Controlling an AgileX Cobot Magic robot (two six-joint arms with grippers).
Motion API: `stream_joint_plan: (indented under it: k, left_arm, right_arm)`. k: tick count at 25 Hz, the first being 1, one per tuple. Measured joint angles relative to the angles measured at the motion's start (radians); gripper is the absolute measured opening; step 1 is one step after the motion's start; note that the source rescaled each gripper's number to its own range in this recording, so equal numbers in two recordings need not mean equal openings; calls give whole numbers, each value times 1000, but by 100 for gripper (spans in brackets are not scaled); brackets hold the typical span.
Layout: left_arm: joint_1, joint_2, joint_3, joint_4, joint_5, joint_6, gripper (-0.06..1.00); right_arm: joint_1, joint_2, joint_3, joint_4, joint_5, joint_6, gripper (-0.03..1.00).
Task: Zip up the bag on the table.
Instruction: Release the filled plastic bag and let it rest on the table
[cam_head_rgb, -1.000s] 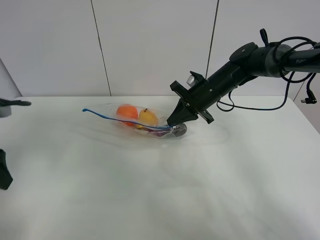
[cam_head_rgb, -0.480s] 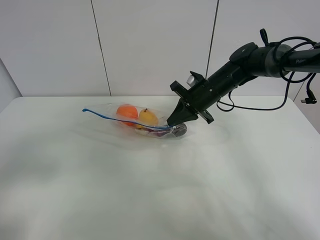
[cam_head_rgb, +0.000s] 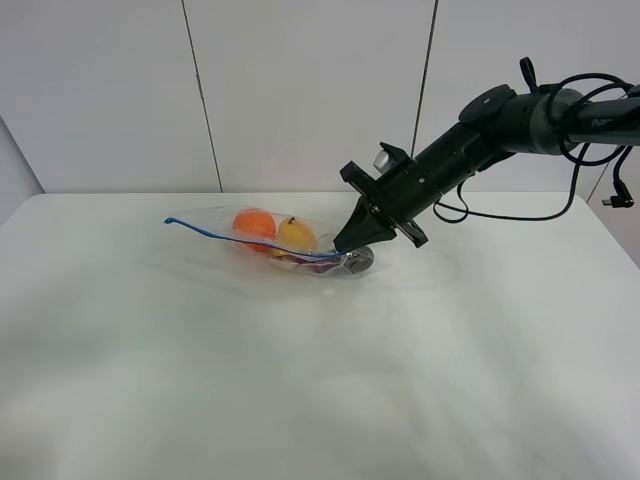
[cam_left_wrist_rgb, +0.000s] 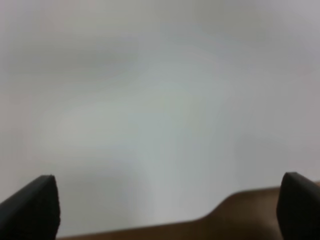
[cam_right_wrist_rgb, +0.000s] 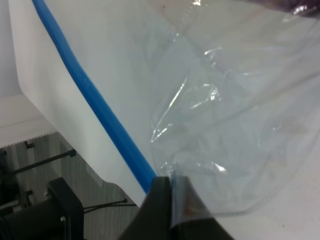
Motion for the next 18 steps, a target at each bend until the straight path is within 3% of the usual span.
stream_joint_plan:
  k: [7, 10, 13, 15, 18]
  left_arm:
    - [0, -205, 0, 0, 2, 0, 100]
    - [0, -212, 3, 0, 2, 0, 100]
    - [0, -212, 10, 0, 3, 0, 100]
    - [0, -212, 10, 0, 3, 0, 100]
    - [0, -212, 10, 0, 3, 0, 100]
  right_arm:
    - [0, 0, 0, 0, 0, 1, 1]
    - [0, 0, 0, -10, 0, 12, 11]
    - [0, 0, -8, -50, 1, 39, 43]
    - [0, 0, -34, -91, 1, 54, 72]
    - [0, 0, -99, -205, 1, 89, 93]
